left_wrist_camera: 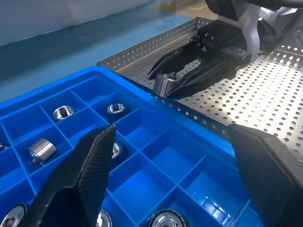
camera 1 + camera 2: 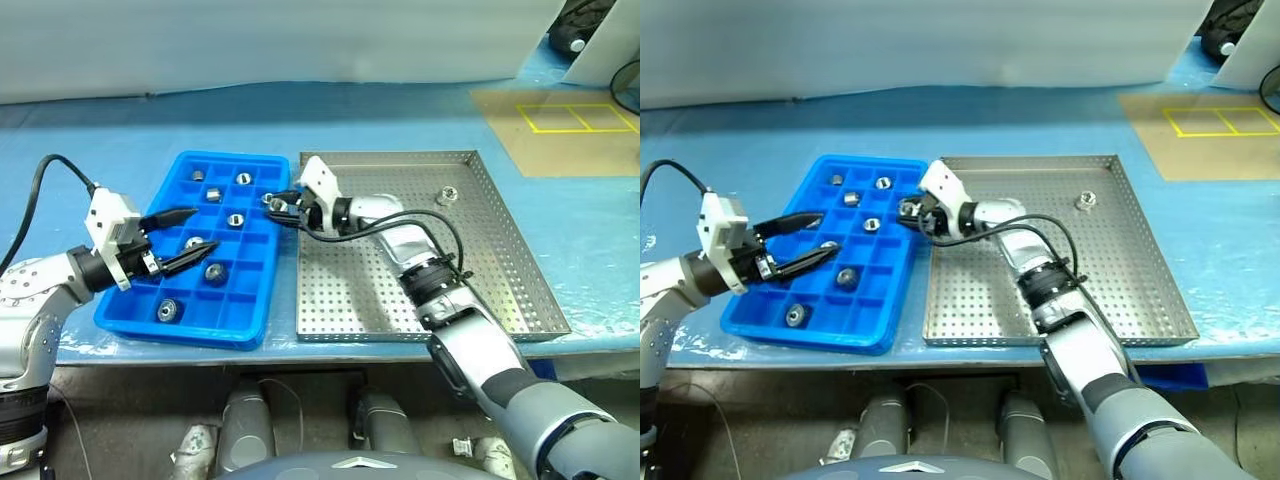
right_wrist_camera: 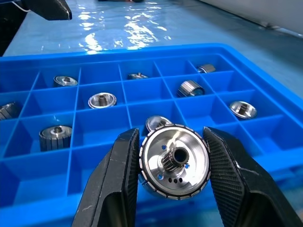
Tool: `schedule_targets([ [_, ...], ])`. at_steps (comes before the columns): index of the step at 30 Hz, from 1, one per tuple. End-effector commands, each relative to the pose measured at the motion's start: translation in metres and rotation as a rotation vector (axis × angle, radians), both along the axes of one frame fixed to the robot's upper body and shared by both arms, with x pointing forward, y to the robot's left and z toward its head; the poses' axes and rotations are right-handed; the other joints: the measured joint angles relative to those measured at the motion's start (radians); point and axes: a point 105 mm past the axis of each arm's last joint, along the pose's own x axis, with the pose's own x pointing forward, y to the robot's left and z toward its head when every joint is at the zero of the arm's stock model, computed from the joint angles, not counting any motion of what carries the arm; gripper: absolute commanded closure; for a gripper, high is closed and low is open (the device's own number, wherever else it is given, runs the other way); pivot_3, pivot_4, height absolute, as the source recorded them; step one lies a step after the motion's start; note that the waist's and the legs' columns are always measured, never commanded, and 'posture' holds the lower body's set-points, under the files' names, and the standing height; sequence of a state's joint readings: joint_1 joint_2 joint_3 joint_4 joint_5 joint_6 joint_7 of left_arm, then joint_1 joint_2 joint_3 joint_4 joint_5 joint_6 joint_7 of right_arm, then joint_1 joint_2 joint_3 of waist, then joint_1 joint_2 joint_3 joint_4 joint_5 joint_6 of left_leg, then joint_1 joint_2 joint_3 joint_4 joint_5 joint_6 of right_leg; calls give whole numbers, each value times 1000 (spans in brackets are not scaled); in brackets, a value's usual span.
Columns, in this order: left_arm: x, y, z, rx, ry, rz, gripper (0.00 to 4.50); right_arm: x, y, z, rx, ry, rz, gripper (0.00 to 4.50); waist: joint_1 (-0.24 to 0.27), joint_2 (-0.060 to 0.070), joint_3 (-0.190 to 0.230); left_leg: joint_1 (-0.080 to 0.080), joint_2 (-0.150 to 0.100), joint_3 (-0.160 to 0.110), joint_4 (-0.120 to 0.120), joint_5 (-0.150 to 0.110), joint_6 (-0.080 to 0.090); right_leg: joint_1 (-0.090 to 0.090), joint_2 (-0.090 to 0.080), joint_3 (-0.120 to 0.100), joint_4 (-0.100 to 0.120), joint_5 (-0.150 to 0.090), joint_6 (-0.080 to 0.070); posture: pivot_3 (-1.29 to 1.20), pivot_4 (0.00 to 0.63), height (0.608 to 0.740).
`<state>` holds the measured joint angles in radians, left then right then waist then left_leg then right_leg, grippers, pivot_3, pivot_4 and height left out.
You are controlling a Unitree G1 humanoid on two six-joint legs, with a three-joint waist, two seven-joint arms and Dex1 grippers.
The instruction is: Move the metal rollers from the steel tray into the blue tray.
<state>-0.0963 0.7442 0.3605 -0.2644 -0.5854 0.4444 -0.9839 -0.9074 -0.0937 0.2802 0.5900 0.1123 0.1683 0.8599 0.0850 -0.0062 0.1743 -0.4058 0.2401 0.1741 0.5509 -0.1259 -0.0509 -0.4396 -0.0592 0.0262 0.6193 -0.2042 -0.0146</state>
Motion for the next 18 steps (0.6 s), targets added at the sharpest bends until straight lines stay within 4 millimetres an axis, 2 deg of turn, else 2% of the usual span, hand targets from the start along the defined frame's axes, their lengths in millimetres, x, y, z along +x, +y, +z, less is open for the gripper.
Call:
schedule_targets([
  [1, -4, 1, 15, 12, -55, 4, 481, -2, 9, 12, 20, -56, 34, 2802, 9, 0, 0, 0, 0, 0, 0, 0, 0, 0, 0, 0, 0, 0, 0, 119, 150, 740],
  [6, -3, -2, 12, 7, -45, -4, 481, -22, 25, 2, 12, -30, 121, 2802, 12, 0, 0, 0, 0, 0, -1, 0, 0, 0, 0, 0, 0, 0, 0, 117, 150, 740],
  [12, -2, -4, 10, 11, -35, -17, 481, -39, 31, -12, -27, 0, 193, 2802, 12, 0, 0, 0, 0, 0, -3, 1, -2, -1, 1, 0, 0, 0, -1, 103, 150, 740],
  [18, -1, -6, 9, 12, -34, -27, 481, -39, 33, -18, -40, -7, 179, 2802, 11, 0, 0, 1, 0, 0, -4, 1, -2, -1, 1, 0, 1, 0, 0, 98, 150, 740],
])
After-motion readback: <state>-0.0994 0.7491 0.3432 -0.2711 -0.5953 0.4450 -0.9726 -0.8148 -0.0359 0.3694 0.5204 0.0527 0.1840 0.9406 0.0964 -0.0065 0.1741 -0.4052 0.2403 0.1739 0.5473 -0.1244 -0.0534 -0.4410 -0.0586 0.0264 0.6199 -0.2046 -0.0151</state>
